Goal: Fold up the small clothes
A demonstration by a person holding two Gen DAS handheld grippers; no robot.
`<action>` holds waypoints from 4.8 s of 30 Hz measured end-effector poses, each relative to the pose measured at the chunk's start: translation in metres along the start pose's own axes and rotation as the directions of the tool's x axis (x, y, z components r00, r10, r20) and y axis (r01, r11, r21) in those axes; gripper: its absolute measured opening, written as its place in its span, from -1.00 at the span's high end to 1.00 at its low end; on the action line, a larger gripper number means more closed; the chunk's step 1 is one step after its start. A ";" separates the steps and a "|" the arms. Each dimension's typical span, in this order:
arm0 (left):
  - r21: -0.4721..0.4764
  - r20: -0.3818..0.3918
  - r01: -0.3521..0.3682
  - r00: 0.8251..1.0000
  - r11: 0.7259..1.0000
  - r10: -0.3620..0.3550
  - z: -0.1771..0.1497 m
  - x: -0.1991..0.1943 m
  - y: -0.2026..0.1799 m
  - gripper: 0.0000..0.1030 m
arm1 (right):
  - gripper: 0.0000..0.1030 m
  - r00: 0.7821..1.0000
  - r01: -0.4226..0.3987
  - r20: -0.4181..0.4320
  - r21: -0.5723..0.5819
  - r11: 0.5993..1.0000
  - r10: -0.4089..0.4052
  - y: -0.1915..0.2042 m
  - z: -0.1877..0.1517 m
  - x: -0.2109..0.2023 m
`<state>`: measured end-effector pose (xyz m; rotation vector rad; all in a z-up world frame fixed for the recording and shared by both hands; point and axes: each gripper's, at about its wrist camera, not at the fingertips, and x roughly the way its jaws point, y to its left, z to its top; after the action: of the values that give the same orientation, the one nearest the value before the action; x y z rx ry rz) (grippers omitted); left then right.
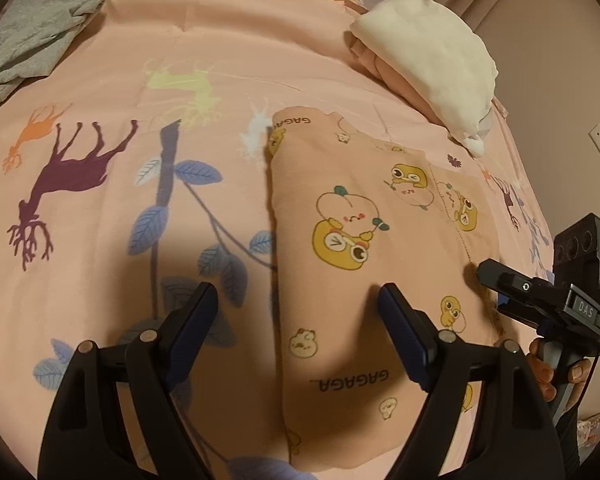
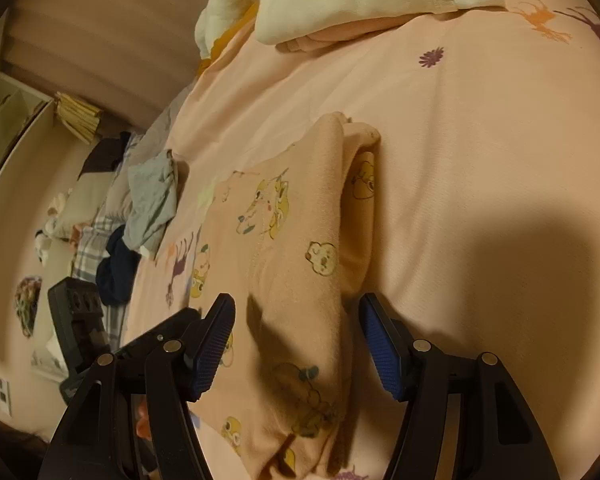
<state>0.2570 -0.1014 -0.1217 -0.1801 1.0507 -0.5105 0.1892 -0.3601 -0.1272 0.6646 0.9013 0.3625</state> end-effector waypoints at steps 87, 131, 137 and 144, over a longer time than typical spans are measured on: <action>0.012 0.129 0.091 0.987 0.996 -0.091 -0.020 -0.091 -0.017 0.59 | 0.49 0.988 0.087 0.153 -0.341 0.936 -0.036 0.126 -0.025 -0.024; -0.072 0.160 0.000 0.987 0.997 0.012 -0.064 -0.132 0.056 0.58 | 0.49 0.999 0.047 0.037 -0.442 0.896 -0.035 0.182 -0.062 0.025; -0.084 0.145 -0.005 0.989 0.996 0.017 -0.063 -0.123 0.064 0.58 | 0.49 0.999 0.053 0.020 -0.443 0.895 -0.050 0.181 -0.060 0.037; -0.098 0.123 -0.014 0.992 0.995 0.026 -0.063 -0.113 0.071 0.58 | 0.49 0.998 0.059 -0.002 -0.438 0.897 -0.066 0.178 -0.060 0.048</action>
<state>0.1806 0.0212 -0.0919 -0.2838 0.9556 -0.4251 0.1654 -0.1782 -0.0636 0.2149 0.8170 0.4954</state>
